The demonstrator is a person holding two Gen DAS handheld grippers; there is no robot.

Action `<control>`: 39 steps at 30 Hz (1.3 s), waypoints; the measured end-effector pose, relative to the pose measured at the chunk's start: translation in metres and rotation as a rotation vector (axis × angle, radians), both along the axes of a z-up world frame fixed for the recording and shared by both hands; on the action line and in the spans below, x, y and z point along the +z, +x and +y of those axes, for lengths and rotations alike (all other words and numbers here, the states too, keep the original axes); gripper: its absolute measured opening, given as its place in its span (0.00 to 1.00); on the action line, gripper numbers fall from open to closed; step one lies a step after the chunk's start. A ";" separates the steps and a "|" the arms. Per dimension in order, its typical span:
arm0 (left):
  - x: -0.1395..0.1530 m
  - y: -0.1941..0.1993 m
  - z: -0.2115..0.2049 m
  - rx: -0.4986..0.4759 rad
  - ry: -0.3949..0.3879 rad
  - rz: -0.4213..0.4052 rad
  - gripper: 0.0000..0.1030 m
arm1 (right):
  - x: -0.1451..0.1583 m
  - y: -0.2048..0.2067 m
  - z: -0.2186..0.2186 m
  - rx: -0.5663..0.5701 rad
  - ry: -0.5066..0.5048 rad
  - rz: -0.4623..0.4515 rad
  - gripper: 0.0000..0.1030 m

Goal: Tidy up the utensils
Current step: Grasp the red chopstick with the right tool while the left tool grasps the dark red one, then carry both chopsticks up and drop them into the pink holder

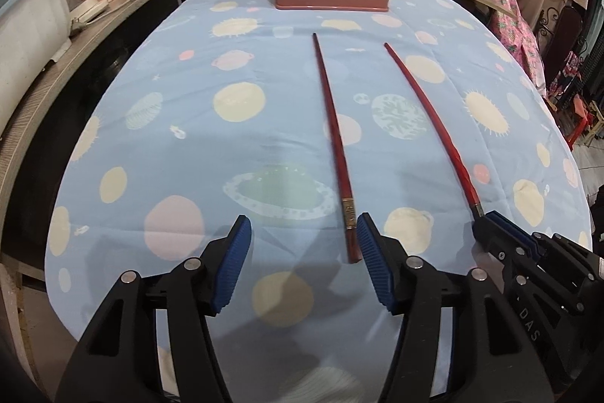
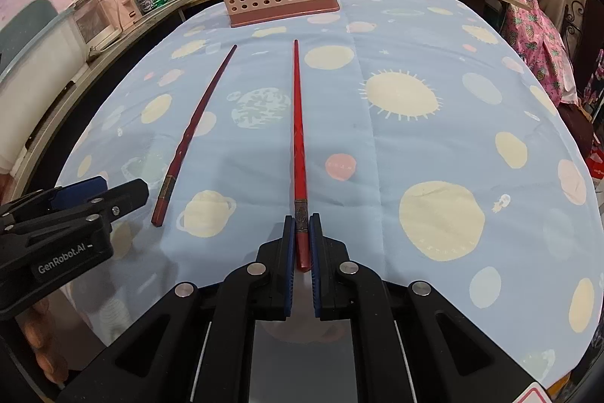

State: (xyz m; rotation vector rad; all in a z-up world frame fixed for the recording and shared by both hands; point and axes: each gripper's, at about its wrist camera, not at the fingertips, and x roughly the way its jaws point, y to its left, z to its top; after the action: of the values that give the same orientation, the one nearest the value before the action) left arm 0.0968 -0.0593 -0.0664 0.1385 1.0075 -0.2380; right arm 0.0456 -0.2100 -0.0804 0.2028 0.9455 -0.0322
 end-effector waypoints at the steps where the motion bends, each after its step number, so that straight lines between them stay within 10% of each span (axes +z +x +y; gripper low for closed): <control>1: -0.001 0.001 -0.002 -0.003 -0.004 0.003 0.53 | 0.000 0.000 0.000 0.001 0.002 0.000 0.07; 8: -0.010 0.009 -0.009 -0.001 0.005 0.019 0.43 | 0.000 0.000 0.000 0.001 0.003 0.000 0.07; 15: -0.009 0.008 -0.009 -0.024 -0.003 0.025 0.07 | 0.000 0.000 0.000 0.001 0.004 0.000 0.07; 39: 0.079 -0.010 0.008 -0.004 -0.091 -0.083 0.07 | 0.079 -0.009 0.000 0.023 0.036 -0.164 0.07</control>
State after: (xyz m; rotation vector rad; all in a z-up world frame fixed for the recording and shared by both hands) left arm 0.0864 -0.0509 0.0126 0.0668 0.9124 -0.2797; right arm 0.0369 -0.2098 -0.0011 0.2243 0.7851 0.0226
